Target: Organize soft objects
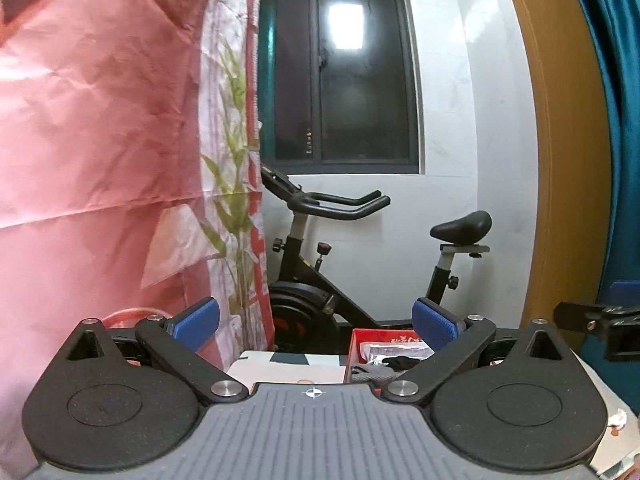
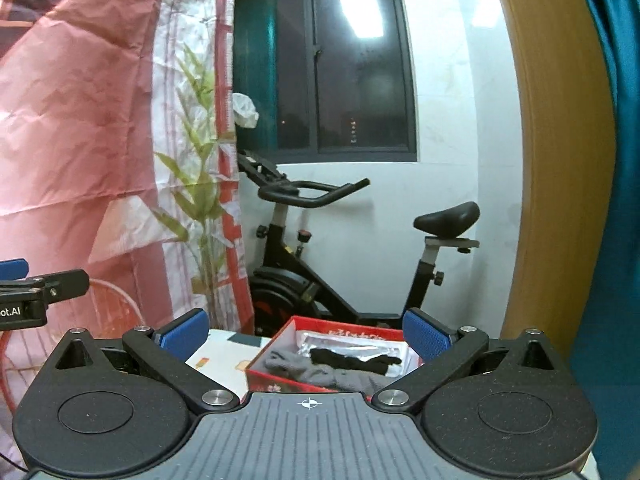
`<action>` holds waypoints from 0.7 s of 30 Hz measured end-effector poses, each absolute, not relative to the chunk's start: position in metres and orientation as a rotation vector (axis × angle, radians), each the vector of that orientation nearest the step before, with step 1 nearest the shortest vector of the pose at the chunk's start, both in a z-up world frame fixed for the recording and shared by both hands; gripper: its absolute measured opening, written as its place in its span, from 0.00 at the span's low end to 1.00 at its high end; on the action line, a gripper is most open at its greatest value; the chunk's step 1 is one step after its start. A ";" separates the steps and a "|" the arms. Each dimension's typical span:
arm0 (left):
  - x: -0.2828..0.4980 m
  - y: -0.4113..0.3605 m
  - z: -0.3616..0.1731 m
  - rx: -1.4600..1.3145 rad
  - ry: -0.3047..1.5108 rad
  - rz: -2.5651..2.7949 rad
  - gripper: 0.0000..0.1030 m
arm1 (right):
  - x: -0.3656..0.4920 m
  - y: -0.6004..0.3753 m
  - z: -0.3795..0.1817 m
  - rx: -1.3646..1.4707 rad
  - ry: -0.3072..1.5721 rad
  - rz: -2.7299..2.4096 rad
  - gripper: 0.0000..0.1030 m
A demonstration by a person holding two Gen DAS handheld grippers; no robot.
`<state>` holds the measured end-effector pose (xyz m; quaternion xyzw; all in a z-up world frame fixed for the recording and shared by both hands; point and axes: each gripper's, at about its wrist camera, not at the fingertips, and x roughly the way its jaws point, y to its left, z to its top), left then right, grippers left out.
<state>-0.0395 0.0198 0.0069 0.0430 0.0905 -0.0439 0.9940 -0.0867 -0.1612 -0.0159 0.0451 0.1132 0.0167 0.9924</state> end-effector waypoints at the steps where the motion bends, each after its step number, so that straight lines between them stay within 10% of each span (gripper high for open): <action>1: -0.045 0.020 0.007 0.080 0.184 -0.085 1.00 | -0.089 -0.159 -0.016 0.092 0.230 0.045 1.00; 21: -0.059 0.021 0.001 0.063 0.212 -0.082 1.00 | -0.088 -0.163 -0.019 0.115 0.228 -0.019 1.00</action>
